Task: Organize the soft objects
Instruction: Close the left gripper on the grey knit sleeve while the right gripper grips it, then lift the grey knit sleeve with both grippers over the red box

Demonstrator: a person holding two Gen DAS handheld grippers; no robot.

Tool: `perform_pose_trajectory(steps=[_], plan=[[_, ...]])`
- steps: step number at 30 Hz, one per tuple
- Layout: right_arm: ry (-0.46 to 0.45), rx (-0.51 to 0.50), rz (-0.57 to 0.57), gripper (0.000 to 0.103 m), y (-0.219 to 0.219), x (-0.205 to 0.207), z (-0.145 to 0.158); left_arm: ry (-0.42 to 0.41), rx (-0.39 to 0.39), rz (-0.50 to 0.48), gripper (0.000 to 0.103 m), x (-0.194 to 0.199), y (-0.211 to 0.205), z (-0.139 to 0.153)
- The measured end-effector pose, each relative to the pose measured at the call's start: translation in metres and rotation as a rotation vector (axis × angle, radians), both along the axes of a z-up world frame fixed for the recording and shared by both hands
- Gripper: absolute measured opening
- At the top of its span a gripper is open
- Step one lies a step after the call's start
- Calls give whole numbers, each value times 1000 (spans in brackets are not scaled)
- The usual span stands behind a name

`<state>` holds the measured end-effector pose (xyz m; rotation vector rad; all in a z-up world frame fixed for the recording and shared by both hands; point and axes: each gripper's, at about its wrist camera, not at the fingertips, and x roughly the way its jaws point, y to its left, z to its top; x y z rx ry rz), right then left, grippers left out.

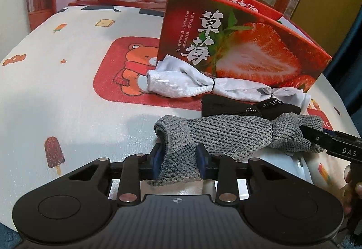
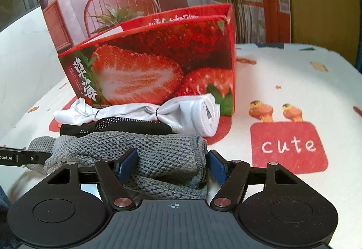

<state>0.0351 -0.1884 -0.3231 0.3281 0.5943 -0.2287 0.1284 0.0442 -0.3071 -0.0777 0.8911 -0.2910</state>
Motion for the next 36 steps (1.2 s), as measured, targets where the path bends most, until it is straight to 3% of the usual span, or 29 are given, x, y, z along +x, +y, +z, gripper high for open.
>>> perform_pose_trajectory(steps=[13,20,24,36], plan=[[8,-41,21,45,7,-2,8,0,-29,13,35,-1,4,-1],[9,-99,27,21,17,-2,20,-40,-15,-17,20,-7,3,8],[-17,-106,37,18,20,-6,30,-79,-18,2,15,-13,7,19],[-137,-125,39,17,25,-18,70,-228,-75,17,14,-32,15,63]])
